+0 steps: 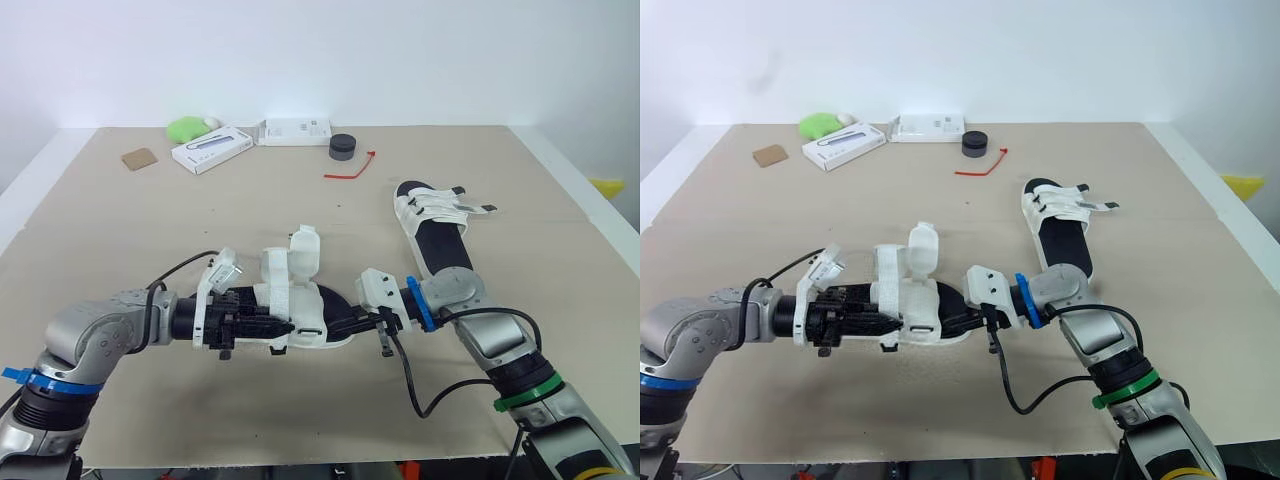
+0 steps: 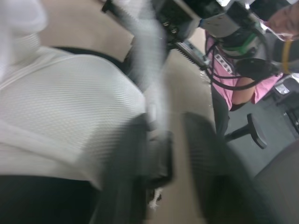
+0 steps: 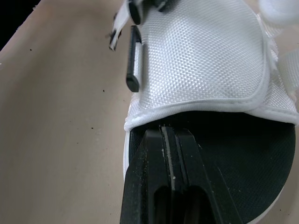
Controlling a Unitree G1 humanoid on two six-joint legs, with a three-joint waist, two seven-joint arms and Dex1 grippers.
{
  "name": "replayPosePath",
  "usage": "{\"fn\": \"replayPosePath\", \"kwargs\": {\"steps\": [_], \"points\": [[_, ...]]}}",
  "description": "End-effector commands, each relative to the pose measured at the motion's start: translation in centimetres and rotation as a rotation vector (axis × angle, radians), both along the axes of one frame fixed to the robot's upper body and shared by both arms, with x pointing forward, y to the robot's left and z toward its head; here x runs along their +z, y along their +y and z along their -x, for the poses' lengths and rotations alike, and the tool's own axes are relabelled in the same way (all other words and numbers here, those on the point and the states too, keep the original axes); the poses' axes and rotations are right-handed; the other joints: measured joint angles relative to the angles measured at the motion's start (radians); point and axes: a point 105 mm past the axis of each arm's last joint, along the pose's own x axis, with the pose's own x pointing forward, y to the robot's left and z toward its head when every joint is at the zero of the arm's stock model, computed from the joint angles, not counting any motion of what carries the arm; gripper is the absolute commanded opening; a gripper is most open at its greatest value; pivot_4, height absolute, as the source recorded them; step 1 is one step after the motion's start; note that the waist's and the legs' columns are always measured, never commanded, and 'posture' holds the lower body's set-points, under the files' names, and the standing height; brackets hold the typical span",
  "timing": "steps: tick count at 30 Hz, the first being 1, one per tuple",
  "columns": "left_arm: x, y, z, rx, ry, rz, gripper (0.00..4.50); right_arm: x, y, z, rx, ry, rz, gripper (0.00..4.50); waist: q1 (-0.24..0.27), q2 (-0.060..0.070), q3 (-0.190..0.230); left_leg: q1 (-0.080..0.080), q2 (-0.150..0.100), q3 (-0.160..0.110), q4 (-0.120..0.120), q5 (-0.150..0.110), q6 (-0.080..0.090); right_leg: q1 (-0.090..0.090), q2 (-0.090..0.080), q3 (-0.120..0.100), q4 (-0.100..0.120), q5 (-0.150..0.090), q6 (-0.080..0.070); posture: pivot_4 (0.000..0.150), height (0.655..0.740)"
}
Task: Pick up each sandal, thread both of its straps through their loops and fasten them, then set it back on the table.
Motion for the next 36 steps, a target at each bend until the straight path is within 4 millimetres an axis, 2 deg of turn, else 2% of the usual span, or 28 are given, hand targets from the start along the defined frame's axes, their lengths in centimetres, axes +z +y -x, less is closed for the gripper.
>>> {"fn": "replayPosePath", "kwargs": {"steps": [1,7,14,15,17,19,20,36], "points": [[1.9,0.4,-0.9,0.024,-0.092,0.012,1.68,0.6,0.2,0.0,0.018,-0.026,-0.005,0.00,0.001,0.000,0.000,0.000,0.000,0.000,0.000,0.000,0.000,0.000,0.000,0.000,0.000,0.000,0.000,0.150,0.7400],[3.0,0.7,-2.5,0.077,-0.106,0.037,1.68,0.5,0.3,0.0,0.025,-0.028,-0.006,0.00,0.000,0.000,0.000,0.000,0.000,0.000,0.000,0.000,0.000,0.000,0.000,0.000,0.000,0.000,0.000,0.150,0.7400],[3.0,0.2,-3.4,0.095,-0.059,0.073,1.68,0.6,0.4,0.0,0.029,-0.034,-0.007,0.00,0.000,0.000,0.000,0.000,0.000,0.000,0.000,0.000,0.000,0.000,0.000,0.000,0.000,0.000,0.000,0.150,0.7400],[3.1,0.1,-3.5,0.100,-0.049,0.087,1.30,0.5,0.4,0.0,0.029,-0.035,-0.006,0.00,0.000,0.000,0.000,0.000,0.000,0.000,0.000,0.000,0.000,0.000,0.000,0.000,0.000,0.000,0.000,0.150,0.7400],[3.2,0.1,-3.7,0.101,-0.044,0.097,0.94,0.5,0.3,0.0,0.029,-0.035,-0.005,0.00,0.001,0.000,0.000,0.000,0.000,0.000,0.000,0.000,0.000,0.000,0.000,0.000,0.000,0.000,0.000,0.150,0.7400],[3.2,0.2,-3.8,0.100,-0.043,0.094,0.10,0.6,0.3,0.1,0.028,-0.035,-0.004,0.00,0.000,0.000,0.000,0.000,0.000,0.000,0.000,0.000,0.000,0.000,0.000,0.000,0.000,0.000,0.000,0.150,0.7400],[3.2,0.2,-3.7,0.094,-0.042,0.091,0.04,0.6,0.3,0.1,0.028,-0.036,-0.002,0.00,0.000,0.000,0.000,0.000,0.000,0.000,0.000,0.000,0.000,0.000,0.000,0.000,0.000,0.000,0.000,0.150,0.7400],[1.9,-0.4,-0.6,-0.010,-0.077,0.025,0.04,0.5,0.3,0.1,0.032,-0.036,-0.002,0.00,-0.001,0.000,0.000,0.000,0.000,0.000,0.000,0.000,0.000,0.000,0.000,0.000,0.000,0.000,0.000,0.150,0.7400]]}}
